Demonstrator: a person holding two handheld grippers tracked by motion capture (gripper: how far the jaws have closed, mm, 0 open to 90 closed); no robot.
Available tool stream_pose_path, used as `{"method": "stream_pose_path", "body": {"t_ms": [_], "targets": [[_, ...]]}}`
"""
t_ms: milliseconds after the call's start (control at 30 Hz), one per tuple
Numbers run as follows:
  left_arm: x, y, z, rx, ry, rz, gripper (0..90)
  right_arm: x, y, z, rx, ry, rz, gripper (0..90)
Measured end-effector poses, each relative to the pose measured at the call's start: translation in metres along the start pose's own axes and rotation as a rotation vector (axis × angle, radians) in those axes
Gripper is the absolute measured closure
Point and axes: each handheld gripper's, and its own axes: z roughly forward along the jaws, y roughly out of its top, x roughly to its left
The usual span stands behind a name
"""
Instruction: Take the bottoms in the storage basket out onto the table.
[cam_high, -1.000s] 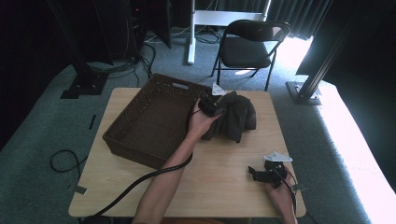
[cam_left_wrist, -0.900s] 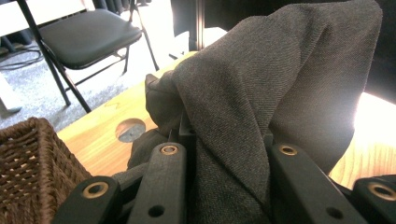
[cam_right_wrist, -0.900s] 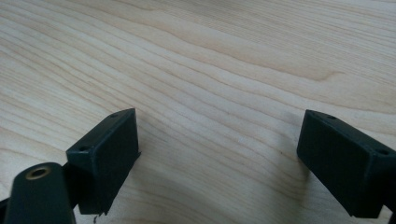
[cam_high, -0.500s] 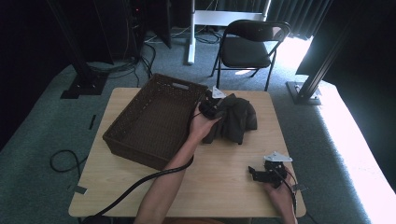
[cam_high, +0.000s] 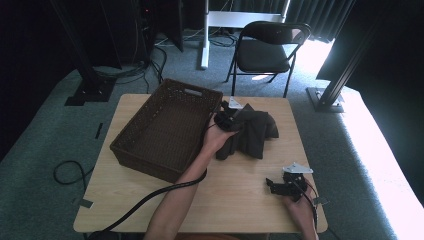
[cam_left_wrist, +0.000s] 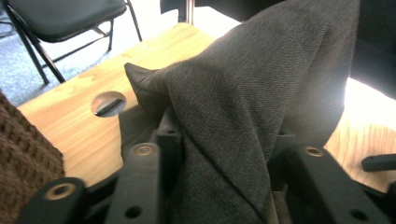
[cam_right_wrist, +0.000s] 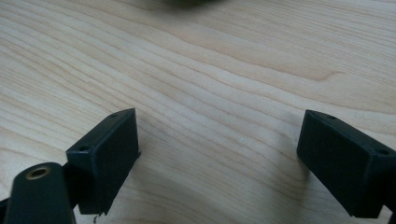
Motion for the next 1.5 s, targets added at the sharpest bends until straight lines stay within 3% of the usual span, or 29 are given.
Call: {"method": "stream_pose_path", "body": {"t_ms": [133, 433, 733, 800, 1167, 1500], "targets": [[-0.001, -0.002, 0.001, 0.012, -0.017, -0.003, 49.6, 0.000, 0.000, 0.000, 0.001, 0.000, 0.001, 12.4], [0.000, -0.002, -0.006, 0.013, -0.034, -0.013, 43.7, 0.000, 0.000, 0.000, 0.001, 0.000, 0.001, 12.4], [0.002, 0.002, -0.024, -0.032, -0.047, -0.022, 42.1, 0.000, 0.000, 0.000, 0.001, 0.001, 0.001, 12.4], [0.003, 0.006, -0.031, -0.063, -0.050, -0.026, 42.2, 0.000, 0.000, 0.000, 0.000, 0.001, 0.001, 12.4], [-0.001, 0.020, -0.059, -0.124, -0.029, 0.017, 41.0, 0.000, 0.000, 0.000, 0.001, 0.000, 0.001, 12.4], [-0.005, 0.017, -0.075, -0.139, -0.018, 0.045, 38.5, 0.000, 0.000, 0.000, 0.000, 0.000, 0.000, 12.4]]}}
